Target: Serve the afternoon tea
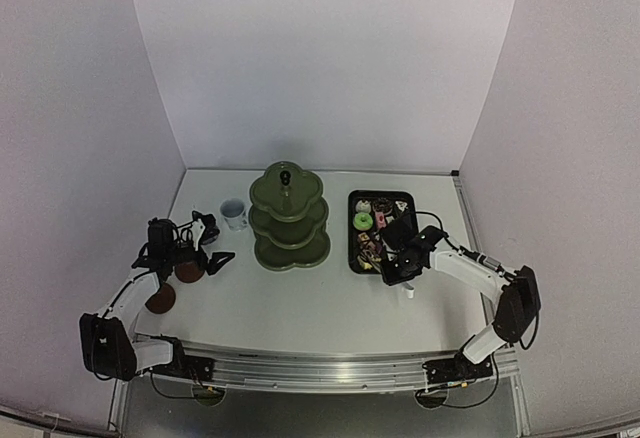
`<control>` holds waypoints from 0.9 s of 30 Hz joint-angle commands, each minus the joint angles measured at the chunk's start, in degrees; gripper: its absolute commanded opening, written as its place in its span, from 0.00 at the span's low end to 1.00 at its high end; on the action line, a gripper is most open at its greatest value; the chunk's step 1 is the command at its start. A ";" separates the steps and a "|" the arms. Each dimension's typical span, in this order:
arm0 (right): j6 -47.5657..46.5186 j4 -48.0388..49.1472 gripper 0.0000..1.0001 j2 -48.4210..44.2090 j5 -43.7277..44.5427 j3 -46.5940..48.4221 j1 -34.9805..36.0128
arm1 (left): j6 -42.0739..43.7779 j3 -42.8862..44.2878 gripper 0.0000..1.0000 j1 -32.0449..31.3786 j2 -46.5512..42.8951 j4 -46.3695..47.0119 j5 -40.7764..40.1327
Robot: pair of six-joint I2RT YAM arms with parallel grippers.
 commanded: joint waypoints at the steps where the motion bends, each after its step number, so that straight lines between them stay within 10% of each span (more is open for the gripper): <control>1: -0.41 -0.43 0.14 -3.48 -0.75 0.93 0.22 | 0.72 -0.25 1.00 -0.14 -0.54 0.55 0.32; 27: -9.77 12.40 0.13 6.99 -7.53 12.81 0.25 | 0.01 -1.41 1.00 -0.11 -0.95 2.58 -0.57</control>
